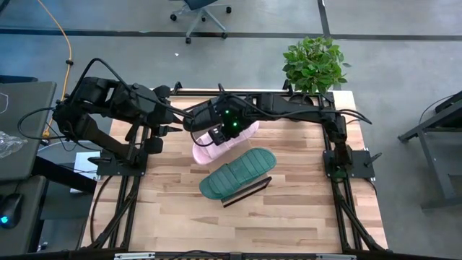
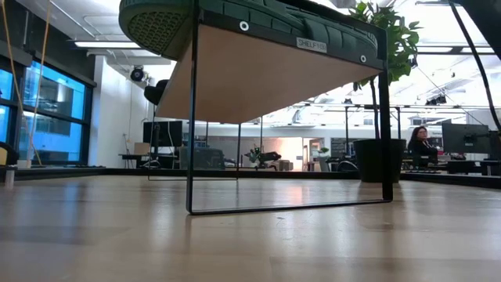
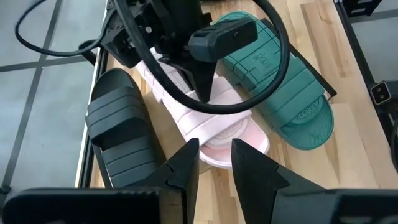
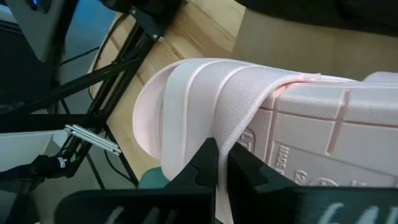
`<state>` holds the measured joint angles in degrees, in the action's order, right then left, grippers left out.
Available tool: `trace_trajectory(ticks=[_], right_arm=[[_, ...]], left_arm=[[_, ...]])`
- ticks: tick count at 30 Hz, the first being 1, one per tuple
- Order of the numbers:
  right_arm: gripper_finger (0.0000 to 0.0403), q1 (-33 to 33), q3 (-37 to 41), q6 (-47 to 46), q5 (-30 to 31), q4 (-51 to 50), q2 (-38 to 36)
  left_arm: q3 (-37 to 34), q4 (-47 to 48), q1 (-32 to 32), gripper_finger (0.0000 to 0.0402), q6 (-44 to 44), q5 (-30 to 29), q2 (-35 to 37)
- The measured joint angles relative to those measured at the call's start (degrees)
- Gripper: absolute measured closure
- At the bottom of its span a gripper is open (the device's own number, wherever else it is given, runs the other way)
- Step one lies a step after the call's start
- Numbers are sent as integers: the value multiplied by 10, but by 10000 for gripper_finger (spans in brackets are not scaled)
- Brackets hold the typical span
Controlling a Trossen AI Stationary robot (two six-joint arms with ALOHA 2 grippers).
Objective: Pick and place slides into the shelf
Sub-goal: Put the pink pair of slides on the shelf
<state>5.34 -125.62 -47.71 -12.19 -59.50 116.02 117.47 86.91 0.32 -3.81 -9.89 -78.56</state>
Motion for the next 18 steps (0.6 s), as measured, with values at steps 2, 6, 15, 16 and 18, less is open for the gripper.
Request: trace_trajectory(ticks=[2, 6, 15, 16, 18], right_arm=[[403, 1, 0, -3, -4, 3, 2], [403, 0, 0, -5, -6, -1, 7], [403, 0, 0, -13, -16, 3, 19], [403, 0, 0, -13, -16, 4, 20], [403, 0, 0, -13, -16, 1, 20]], left_arm=[[0, 1, 0, 318, 0, 0, 0], [0, 1, 0, 318, 0, 0, 0], [0, 3, 0, 318, 1, 0, 0], [0, 3, 0, 318, 1, 0, 0], [0, 3, 0, 318, 1, 0, 0]])
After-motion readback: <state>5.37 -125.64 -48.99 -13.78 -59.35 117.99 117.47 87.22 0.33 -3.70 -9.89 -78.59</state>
